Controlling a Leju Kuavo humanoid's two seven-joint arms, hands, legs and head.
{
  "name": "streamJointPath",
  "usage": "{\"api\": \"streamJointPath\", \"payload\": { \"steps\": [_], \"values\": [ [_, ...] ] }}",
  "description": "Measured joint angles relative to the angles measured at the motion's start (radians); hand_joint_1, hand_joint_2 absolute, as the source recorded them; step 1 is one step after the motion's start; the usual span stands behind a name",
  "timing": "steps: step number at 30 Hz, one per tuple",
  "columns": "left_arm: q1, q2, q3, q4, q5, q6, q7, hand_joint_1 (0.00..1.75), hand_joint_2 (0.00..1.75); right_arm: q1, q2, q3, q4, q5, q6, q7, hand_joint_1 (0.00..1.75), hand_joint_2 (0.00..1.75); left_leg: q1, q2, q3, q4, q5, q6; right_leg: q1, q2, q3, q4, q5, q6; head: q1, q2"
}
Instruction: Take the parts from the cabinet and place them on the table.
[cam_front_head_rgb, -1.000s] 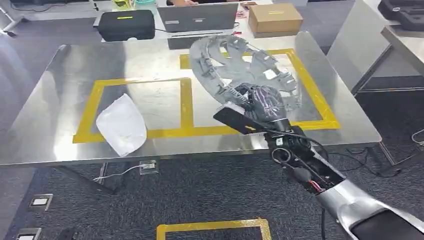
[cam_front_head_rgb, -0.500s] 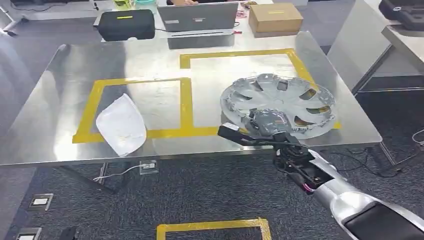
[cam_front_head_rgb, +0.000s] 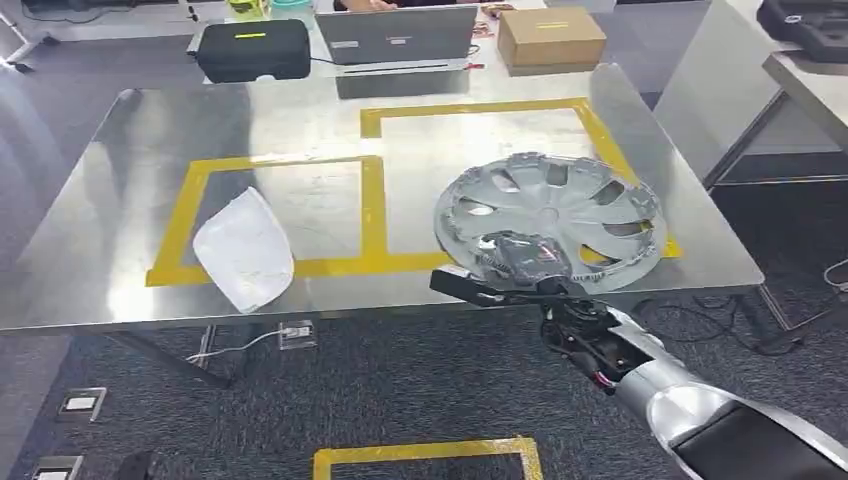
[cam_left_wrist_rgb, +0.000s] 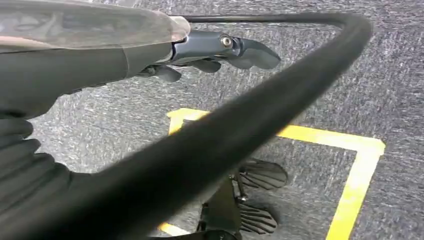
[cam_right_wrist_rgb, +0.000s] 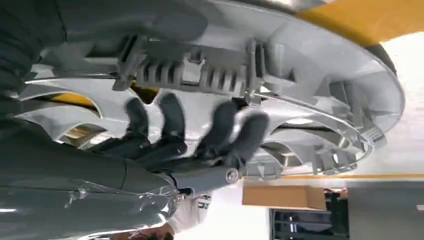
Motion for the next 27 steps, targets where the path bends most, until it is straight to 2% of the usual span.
{"api": "streamJointPath", "payload": {
  "steps": [9,12,13,17,18,22,24,25,26,27],
  "values": [
    [0.0,0.002,0.0,0.0,0.004,0.001,0.004,0.0,0.0,-0.015,0.005,0.001,0.017,-0.003,-0.005,-0.003,0.0,1.75,0.0,0.0,0.001,0.0,0.0,0.0,0.0,0.0,0.001,0.0,0.0,0.0,0.0,0.0],
    [0.0,0.002,0.0,0.0,0.006,0.001,0.01,0.0,0.0,-0.014,0.005,0.001,0.019,-0.036,-0.028,-0.048,0.0,1.75,0.0,0.0,0.002,0.0,0.0,0.0,0.0,0.0,0.001,0.0,0.0,0.0,0.0,0.0],
    [0.0,0.002,0.0,0.0,0.008,0.001,0.011,0.0,0.0,-0.014,0.006,0.001,0.019,-0.063,-0.041,-0.078,0.0,0.0,0.0,0.0,0.002,0.0,0.0,0.0,0.0,0.0,0.001,0.0,0.0,0.0,0.0,0.0],
    [0.0,0.002,0.0,0.0,0.008,0.007,0.013,0.0,0.0,-0.01,0.011,-0.008,-0.005,-0.19,-0.077,-0.214,0.0,0.0,0.0,0.0,0.002,0.0,0.0,0.0,0.0,0.0,0.001,0.0,0.0,0.0,0.0,0.0],
    [0.0,0.002,0.0,0.0,0.008,0.008,0.014,0.0,0.0,-0.009,0.013,-0.011,-0.019,-0.219,-0.077,-0.238,0.0,1.75,0.0,0.0,0.002,0.0,0.0,0.0,0.0,0.0,0.001,0.0,0.0,0.0,0.0,0.0],
    [0.001,0.002,0.0,0.0,0.008,0.009,0.014,0.0,0.0,0.014,0.013,-0.02,-0.134,-0.391,-0.076,-0.342,0.0,1.75,0.0,0.0,0.002,0.0,0.0,0.0,0.0,0.0,0.001,0.0,0.0,0.0,0.0,0.0],
    [0.002,0.002,0.0,0.0,0.008,0.01,0.017,0.0,0.0,0.045,0.011,-0.033,-0.231,-0.517,-0.074,-0.42,0.0,1.75,0.0,0.0,0.003,0.0,0.0,0.0,0.0,0.001,0.001,0.0,0.0,0.0,0.0,0.0],
    [0.002,0.002,0.0,0.0,0.008,0.01,0.018,0.0,0.0,0.064,0.006,-0.039,-0.295,-0.57,-0.071,-0.438,0.0,1.75,0.0,0.0,0.003,0.0,0.0,0.0,0.0,0.001,0.001,0.0,0.0,0.0,0.0,0.0],
    [0.002,0.002,0.0,0.0,0.008,0.01,0.019,0.0,0.0,0.078,-0.001,-0.043,-0.353,-0.595,-0.064,-0.438,0.0,0.0,0.0,0.0,0.003,0.0,0.0,0.0,0.0,0.001,0.001,0.0,0.0,0.0,0.0,0.0],
    [0.003,0.002,0.0,0.0,0.007,0.01,0.021,0.0,0.0,0.089,-0.007,-0.047,-0.4,-0.613,-0.064,-0.447,0.0,0.0,0.0,0.0,0.003,0.0,0.0,0.0,0.0,0.001,0.001,0.0,0.0,0.0,0.0,0.0]
  ]
}}
